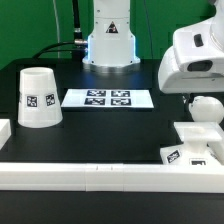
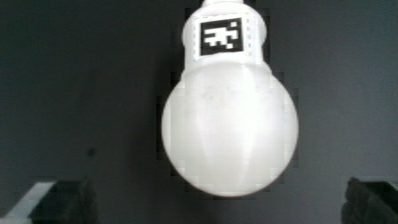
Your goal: Assemble lamp
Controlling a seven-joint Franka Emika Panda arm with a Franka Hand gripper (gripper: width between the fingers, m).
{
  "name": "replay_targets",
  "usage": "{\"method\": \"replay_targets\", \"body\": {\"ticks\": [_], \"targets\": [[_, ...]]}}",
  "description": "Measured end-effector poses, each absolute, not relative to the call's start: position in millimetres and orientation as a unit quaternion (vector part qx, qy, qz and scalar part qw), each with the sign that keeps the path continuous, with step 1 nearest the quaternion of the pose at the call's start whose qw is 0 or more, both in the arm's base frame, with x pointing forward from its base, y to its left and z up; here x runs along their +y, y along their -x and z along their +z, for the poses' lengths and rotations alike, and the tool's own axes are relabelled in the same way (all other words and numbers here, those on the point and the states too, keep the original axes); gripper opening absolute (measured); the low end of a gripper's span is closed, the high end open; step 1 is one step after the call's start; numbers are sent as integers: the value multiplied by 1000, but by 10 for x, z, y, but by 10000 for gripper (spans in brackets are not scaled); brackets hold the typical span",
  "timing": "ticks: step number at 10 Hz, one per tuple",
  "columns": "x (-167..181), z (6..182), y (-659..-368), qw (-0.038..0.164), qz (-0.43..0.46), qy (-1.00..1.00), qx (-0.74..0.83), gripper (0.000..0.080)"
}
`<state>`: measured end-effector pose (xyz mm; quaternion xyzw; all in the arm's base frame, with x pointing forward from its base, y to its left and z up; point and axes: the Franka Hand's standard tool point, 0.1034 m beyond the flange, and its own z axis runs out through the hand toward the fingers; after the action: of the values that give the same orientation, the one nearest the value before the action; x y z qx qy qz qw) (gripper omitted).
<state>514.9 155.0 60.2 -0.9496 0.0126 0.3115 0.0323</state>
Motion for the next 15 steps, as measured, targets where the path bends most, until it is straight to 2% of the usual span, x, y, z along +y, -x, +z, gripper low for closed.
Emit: {"method": "replay_targets", "body": {"ticks": [1, 6, 8, 11, 15], "targets": [[1609, 596, -5139, 46, 316, 947, 33, 699], [1588, 542, -5080, 45, 329, 943, 34, 699], [1568, 498, -4939, 39, 387, 921, 31, 699], [1563, 372, -4867, 34, 460, 887, 23, 699], [1572, 164, -4859, 35, 447, 893, 25, 699]]}}
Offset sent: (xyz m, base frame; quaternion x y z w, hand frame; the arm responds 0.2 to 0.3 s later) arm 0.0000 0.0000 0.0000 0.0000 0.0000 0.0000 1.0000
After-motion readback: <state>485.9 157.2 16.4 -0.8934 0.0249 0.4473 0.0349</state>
